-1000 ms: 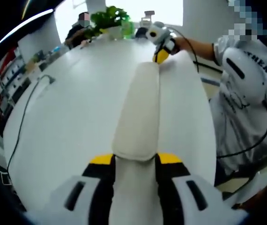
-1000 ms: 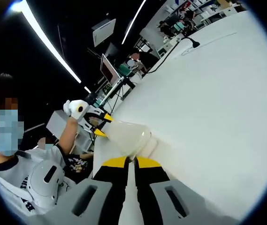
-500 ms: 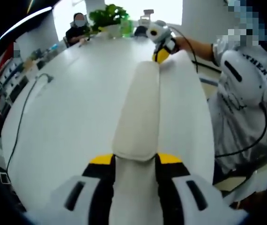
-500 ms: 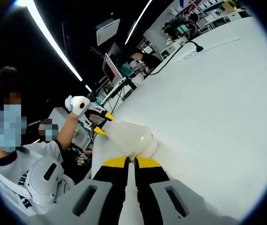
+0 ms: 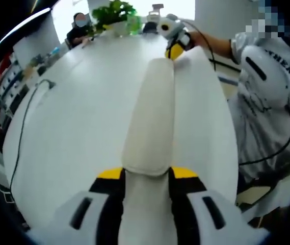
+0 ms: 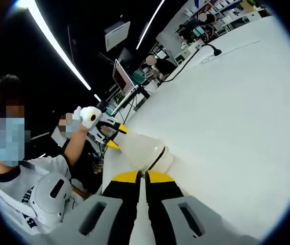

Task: Arrange the utensils inside the cutlery case until each visible utensil rests in its matching compartment.

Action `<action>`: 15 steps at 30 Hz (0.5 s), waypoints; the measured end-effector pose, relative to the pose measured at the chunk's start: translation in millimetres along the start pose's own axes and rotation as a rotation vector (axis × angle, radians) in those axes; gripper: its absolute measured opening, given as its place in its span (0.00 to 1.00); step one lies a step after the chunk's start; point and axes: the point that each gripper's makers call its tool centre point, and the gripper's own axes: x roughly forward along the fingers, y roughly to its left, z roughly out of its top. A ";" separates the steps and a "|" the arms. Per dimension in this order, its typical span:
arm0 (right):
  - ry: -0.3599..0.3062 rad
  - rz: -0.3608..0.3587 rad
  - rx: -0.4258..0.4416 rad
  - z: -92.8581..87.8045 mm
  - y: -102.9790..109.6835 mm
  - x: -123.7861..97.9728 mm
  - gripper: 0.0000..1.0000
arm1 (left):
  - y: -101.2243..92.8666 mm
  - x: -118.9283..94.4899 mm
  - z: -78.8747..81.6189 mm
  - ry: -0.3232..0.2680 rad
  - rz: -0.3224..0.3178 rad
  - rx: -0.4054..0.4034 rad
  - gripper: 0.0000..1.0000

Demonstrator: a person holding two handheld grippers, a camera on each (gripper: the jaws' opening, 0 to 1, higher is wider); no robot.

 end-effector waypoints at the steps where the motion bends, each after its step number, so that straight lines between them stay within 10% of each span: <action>1: -0.003 0.000 0.003 -0.1 -0.3 -0.5 0.03 | -0.4 0.1 0.3 -0.002 -0.001 0.002 0.36; 15: -0.007 0.000 -0.004 -0.8 3.2 -3.2 0.03 | 5.7 -0.7 7.3 -0.020 0.034 0.015 0.36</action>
